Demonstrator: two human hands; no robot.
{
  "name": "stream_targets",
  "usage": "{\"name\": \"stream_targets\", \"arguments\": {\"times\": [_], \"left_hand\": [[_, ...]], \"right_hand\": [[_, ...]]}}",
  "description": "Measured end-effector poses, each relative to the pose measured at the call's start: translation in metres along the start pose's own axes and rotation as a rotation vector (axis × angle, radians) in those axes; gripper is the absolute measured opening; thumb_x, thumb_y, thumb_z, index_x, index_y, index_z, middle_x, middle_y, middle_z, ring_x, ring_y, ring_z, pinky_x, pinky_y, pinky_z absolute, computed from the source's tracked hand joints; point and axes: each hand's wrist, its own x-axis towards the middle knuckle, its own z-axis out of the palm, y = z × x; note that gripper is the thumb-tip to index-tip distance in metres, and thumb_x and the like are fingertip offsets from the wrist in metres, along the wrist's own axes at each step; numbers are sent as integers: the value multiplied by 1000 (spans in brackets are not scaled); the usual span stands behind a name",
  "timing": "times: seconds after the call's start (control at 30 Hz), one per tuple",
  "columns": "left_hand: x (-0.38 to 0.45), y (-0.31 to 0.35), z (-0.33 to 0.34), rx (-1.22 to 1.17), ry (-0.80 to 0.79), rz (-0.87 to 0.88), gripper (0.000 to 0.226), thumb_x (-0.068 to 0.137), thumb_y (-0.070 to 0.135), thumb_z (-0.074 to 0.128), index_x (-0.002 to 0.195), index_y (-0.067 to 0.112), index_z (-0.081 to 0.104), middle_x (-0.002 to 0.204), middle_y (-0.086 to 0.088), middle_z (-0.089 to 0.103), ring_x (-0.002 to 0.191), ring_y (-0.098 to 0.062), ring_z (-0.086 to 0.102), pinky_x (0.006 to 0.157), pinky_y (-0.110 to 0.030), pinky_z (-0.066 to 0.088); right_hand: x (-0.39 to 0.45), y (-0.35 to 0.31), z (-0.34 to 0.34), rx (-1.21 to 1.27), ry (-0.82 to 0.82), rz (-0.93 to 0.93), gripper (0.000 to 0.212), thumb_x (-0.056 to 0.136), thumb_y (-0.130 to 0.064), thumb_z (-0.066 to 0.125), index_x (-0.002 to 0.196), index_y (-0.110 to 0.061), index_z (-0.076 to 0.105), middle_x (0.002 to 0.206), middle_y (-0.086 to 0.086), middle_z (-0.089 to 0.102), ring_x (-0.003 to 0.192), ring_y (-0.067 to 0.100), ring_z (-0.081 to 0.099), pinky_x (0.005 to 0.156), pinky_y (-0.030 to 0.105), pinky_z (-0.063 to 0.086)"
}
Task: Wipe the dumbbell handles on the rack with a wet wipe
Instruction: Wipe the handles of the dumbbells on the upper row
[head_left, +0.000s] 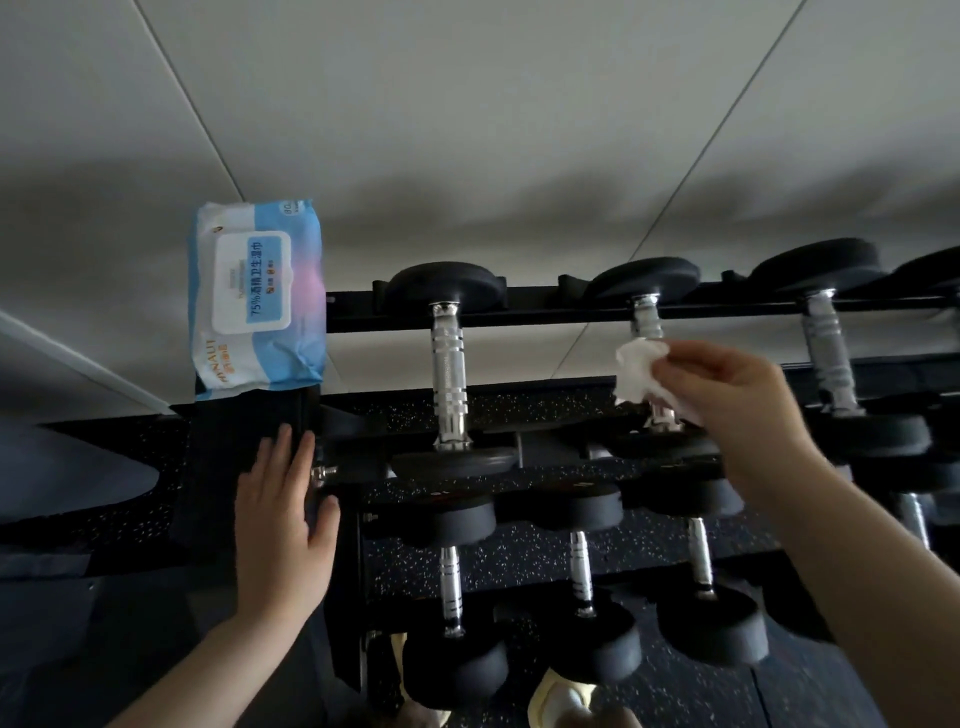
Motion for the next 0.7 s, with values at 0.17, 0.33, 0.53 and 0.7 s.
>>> {"name": "stream_targets", "arguments": {"times": [0.17, 0.33, 0.53, 0.7], "left_hand": [[-82, 72, 43, -217, -138, 81, 69, 82, 22, 51, 148, 17, 31, 157, 5, 23, 144, -15, 24, 114, -38, 24], [-96, 166, 88, -258, -216, 258, 70, 86, 10, 54, 149, 24, 27, 157, 11, 20, 145, -12, 21, 113, -34, 25], [-14, 209, 124, 104, -113, 283, 49, 98, 25, 34, 146, 17, 32, 155, -3, 29, 145, -20, 23, 117, -43, 24], [11, 205, 133, 336, -120, 344, 62, 92, 39, 53, 143, 9, 37, 147, -9, 42, 139, -28, 34, 118, -44, 20]], "right_hand": [[-2, 3, -53, 111, 18, -24, 19, 84, -8, 66, 90, -24, 73, 90, 2, 75, 88, 25, 69, 87, 42, 53], [7, 18, -82, 52, -88, -58, 22, 85, -8, 65, 89, -28, 73, 87, -3, 75, 83, 17, 70, 74, 25, 57], [20, 25, -128, 82, -186, -70, 21, 85, -7, 65, 93, -24, 74, 87, -4, 75, 81, 13, 70, 76, 26, 55], [28, 45, -143, 22, -293, -63, 21, 85, -8, 65, 92, -25, 74, 87, -6, 75, 81, 11, 70, 77, 27, 53]]}}
